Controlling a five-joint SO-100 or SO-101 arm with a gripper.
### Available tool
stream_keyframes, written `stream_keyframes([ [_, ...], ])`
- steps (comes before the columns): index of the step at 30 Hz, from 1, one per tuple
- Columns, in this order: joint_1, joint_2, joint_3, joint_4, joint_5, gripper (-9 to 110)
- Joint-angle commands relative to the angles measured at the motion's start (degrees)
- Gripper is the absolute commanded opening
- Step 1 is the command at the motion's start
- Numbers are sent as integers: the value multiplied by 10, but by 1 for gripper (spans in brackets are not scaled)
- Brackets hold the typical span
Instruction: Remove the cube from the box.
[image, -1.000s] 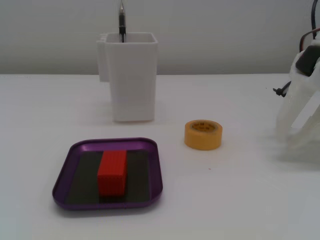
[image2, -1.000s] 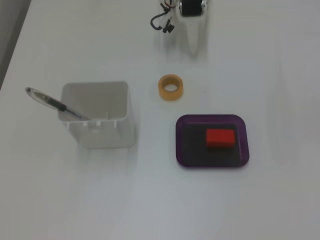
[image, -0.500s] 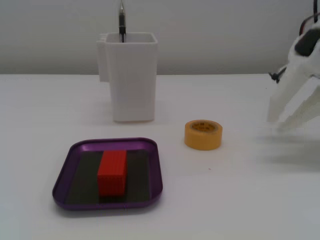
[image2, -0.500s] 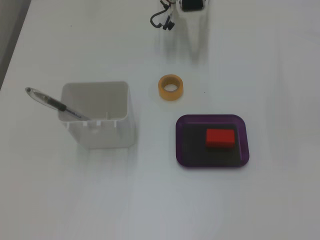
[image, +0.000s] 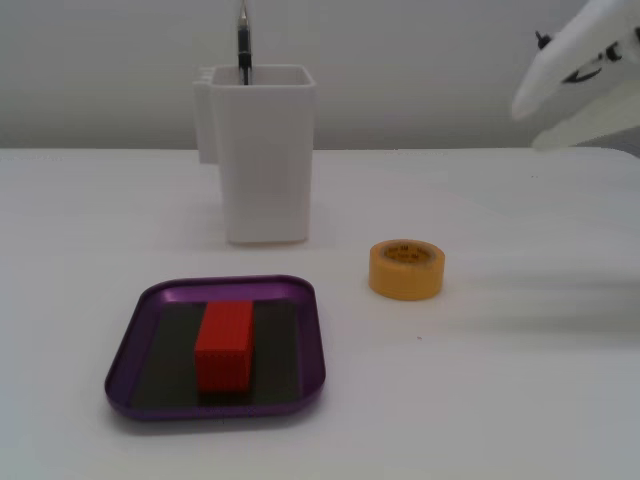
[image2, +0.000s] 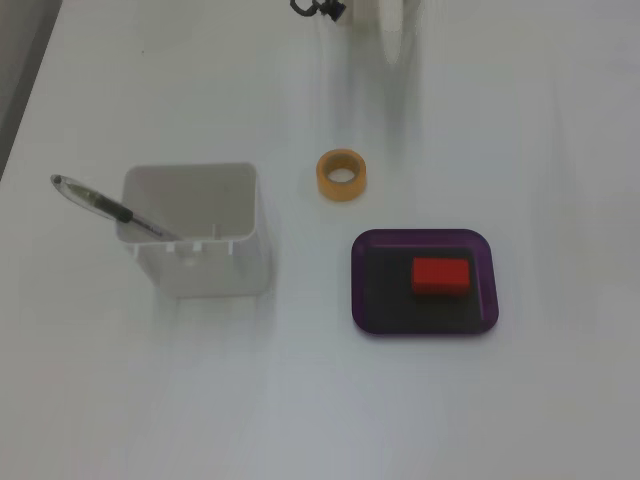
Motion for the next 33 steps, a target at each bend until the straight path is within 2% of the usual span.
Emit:
stream_keyframes([
  [1, -4, -172, -93, -19, -7, 11],
  [8, -6, -504, -358, -12, 58, 17],
  [15, -68, -768, -603, -12, 91, 18],
  [25, -78, -1059, -840, -19, 91, 18],
  [33, -76, -1196, -949, -18, 90, 18],
])
